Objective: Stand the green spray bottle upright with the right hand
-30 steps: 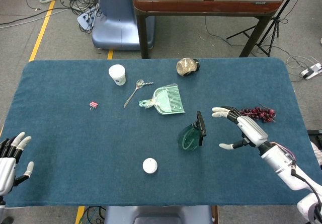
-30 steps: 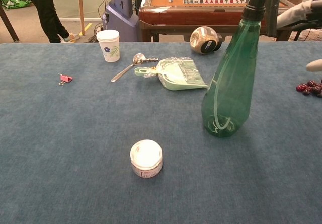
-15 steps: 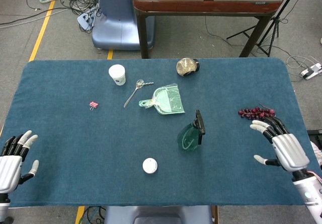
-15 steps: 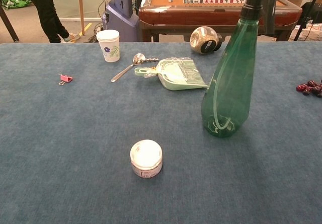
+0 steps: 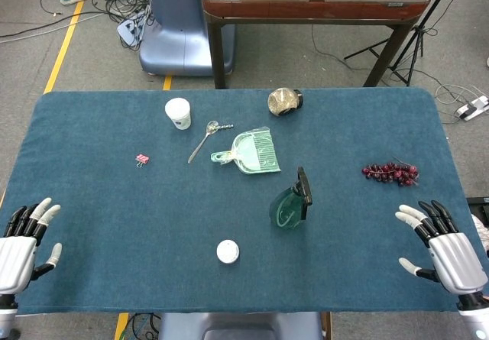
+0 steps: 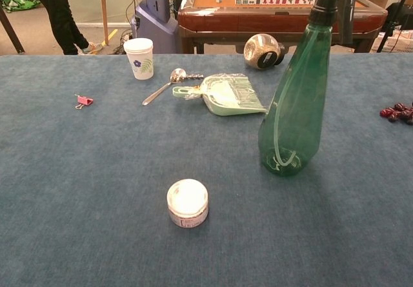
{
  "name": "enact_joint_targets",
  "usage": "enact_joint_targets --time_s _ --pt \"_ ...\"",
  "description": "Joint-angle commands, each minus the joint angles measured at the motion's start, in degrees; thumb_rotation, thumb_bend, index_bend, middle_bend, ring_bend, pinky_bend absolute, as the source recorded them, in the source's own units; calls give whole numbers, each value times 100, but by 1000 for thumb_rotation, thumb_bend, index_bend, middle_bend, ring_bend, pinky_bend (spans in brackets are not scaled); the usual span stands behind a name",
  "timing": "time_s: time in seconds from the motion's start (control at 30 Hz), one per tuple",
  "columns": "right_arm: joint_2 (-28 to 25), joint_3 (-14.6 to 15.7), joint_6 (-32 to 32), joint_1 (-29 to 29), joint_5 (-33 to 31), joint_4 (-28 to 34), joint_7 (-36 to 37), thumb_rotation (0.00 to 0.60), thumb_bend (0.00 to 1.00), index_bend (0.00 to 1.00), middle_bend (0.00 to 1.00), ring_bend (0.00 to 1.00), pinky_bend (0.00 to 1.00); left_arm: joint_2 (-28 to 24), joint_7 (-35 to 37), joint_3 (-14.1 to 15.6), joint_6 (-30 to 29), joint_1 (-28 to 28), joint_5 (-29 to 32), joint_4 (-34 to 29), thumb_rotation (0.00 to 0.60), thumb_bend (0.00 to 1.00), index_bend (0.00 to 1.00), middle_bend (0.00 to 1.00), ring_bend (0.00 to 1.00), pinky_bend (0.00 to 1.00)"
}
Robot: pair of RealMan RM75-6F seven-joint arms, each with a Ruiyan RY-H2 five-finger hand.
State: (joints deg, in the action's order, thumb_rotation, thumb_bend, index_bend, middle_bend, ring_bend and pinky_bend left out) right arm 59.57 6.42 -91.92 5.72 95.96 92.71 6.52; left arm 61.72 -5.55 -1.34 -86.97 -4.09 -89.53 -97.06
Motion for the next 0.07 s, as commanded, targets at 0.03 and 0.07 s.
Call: enact_joint_targets --time_s 0.03,0.07 --pt "30 -22 -37 -59 33 -22 9 600 39 221 207 68 46 -2 12 0 -12 2 -6 -1 600 453 111 39 56 17" --pt "32 -31 -48 -72 45 -16 4 600 39 221 207 68 46 -2 15 0 -13 1 -7 -2 600 453 111 39 56 17"
